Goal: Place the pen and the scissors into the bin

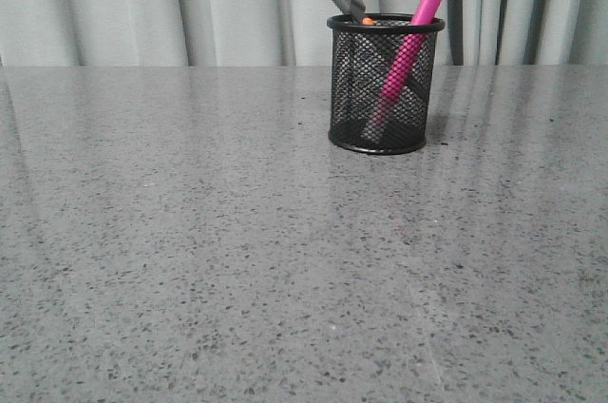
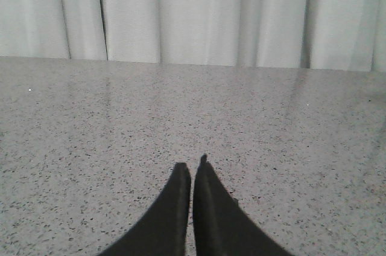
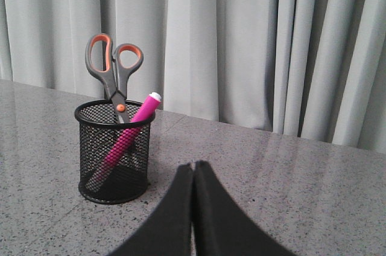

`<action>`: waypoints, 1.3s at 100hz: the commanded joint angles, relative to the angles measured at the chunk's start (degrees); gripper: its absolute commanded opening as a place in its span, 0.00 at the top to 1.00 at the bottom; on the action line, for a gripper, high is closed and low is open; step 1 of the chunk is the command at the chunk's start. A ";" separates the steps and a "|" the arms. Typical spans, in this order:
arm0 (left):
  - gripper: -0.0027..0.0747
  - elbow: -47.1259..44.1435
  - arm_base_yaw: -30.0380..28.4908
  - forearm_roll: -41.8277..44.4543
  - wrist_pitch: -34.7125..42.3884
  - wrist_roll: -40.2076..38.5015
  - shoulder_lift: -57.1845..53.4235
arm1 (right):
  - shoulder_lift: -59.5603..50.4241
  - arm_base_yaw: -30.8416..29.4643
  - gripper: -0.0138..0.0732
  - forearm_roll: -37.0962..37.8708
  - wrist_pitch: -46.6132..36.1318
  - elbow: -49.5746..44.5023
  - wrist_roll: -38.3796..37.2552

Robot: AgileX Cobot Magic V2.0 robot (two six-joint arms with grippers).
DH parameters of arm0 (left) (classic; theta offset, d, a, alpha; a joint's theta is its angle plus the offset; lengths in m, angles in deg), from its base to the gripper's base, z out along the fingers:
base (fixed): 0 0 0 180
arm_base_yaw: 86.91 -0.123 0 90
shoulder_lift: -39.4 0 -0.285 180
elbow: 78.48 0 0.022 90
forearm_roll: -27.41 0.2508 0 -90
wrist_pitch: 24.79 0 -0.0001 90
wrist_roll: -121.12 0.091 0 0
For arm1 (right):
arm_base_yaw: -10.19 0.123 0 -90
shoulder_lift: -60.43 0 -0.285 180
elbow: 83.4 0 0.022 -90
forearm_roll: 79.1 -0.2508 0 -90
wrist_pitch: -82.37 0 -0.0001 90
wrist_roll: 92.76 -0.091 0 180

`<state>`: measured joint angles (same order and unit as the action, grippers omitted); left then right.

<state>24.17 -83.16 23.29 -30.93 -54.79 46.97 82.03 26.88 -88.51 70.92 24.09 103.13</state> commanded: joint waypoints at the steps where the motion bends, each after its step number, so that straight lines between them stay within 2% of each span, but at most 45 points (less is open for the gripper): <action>1: 0.99 -2.52 0.01 -0.52 4.19 -0.53 -1.90 | 0.34 -0.47 0.93 -0.02 -4.24 1.54 0.44; 24: 0.99 -2.52 0.01 -0.52 4.19 -0.53 -1.90 | 0.34 -0.75 0.93 -0.02 -4.49 0.94 0.44; 31: 0.99 -2.52 0.01 -0.52 4.19 -0.53 -1.90 | -0.05 -1.99 0.93 -0.02 -2.27 0.80 -0.27; 44: 0.99 -2.52 0.01 -0.52 4.19 -0.53 -1.90 | -4.35 -6.41 0.93 0.89 4.25 0.72 -0.94; 60: 0.99 -2.52 0.01 -0.52 4.19 -0.53 -1.90 | -12.22 -13.54 0.93 4.09 10.20 -1.76 -6.70; 69: 0.99 -2.52 0.01 -0.52 4.19 -0.53 -1.90 | -15.73 -15.60 0.93 5.85 14.08 -3.01 -8.47; 82: 0.99 -2.52 0.01 -0.52 4.19 -0.53 -1.90 | -15.53 -15.99 0.93 6.69 11.83 -6.42 -9.28; 85: 0.99 -2.52 0.01 -0.52 4.19 -0.53 -1.90 | -15.53 -15.99 0.93 6.56 14.66 -6.10 -9.72; 107: 0.99 -2.52 0.01 -0.52 4.19 -0.53 -1.90 | -15.53 -16.82 0.93 6.56 10.73 -6.22 -9.69; 130: 0.99 -2.52 0.01 -0.52 4.19 -0.53 -1.90 | -15.53 -19.88 0.93 6.66 12.91 -6.22 -9.69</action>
<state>24.17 -83.16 23.29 -31.01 -54.88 46.97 67.58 7.49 -82.52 87.50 18.79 93.49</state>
